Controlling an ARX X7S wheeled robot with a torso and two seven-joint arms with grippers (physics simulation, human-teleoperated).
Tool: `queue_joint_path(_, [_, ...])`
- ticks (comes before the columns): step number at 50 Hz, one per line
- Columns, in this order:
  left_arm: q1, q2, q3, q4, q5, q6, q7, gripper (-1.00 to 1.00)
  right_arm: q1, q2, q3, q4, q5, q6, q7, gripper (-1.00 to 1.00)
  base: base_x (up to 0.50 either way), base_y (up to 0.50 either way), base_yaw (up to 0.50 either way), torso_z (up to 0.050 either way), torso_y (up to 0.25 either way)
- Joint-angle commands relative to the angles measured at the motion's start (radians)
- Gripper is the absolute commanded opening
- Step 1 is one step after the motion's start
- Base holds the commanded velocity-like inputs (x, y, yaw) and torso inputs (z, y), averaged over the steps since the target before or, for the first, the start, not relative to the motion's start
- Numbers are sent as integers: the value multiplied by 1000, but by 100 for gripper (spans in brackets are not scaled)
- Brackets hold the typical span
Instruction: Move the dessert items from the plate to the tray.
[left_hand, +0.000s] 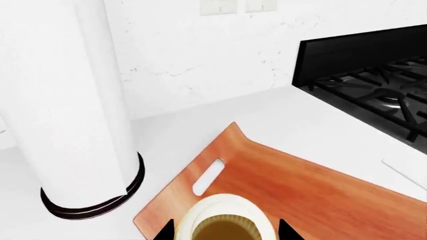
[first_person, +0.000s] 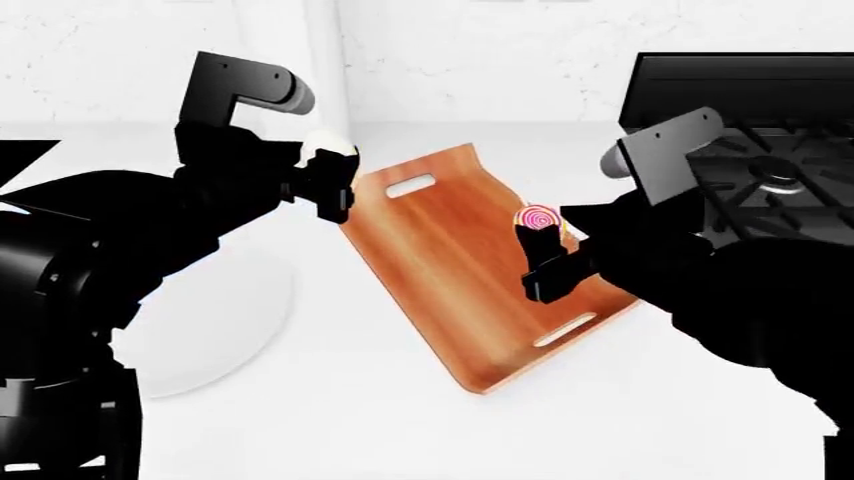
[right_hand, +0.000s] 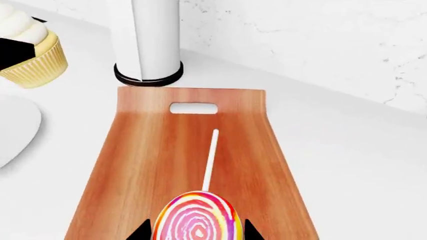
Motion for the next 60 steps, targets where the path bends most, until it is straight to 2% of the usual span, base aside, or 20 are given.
queue_joint_path(1, [1, 2, -7, 4, -14, -4, -13, -100, 89, -18, -42, 115, -1, 57, -28, -100, 0, 0, 0, 0, 0])
queue_joint_path(19, [-8, 3, -16, 2, -29, -13, -21, -100, 136, -51, -219, 350, -138, -42, -175, -100, 0, 0, 0, 0, 0])
queue_joint_path(38, [-14, 3, -14, -20, -34, 0, -24, -100, 130, -51, -250, 379, -153, -61, -195, -100, 0, 0, 0, 0, 1])
queue_joint_path(39, [-14, 3, -14, -21, -34, 1, -24, -100, 131, -52, -251, 380, -153, -62, -196, 100, 0, 0, 0, 0, 0])
queue_joint_path(47, [-17, 4, -7, -38, -31, 11, -25, -100, 129, -43, -235, 355, -144, -66, -182, 100, 0, 0, 0, 0, 0])
queue_joint_path(55, [-31, 21, 13, -60, -23, 13, -36, -100, 211, 4, 28, 127, 80, 61, -4, 100, 0, 0, 0, 0, 0])
queue_joint_path(60, [-42, 68, 60, -68, -15, -6, -60, -100, 254, 36, 186, 36, 247, 160, 151, 100, 0, 0, 0, 0, 0])
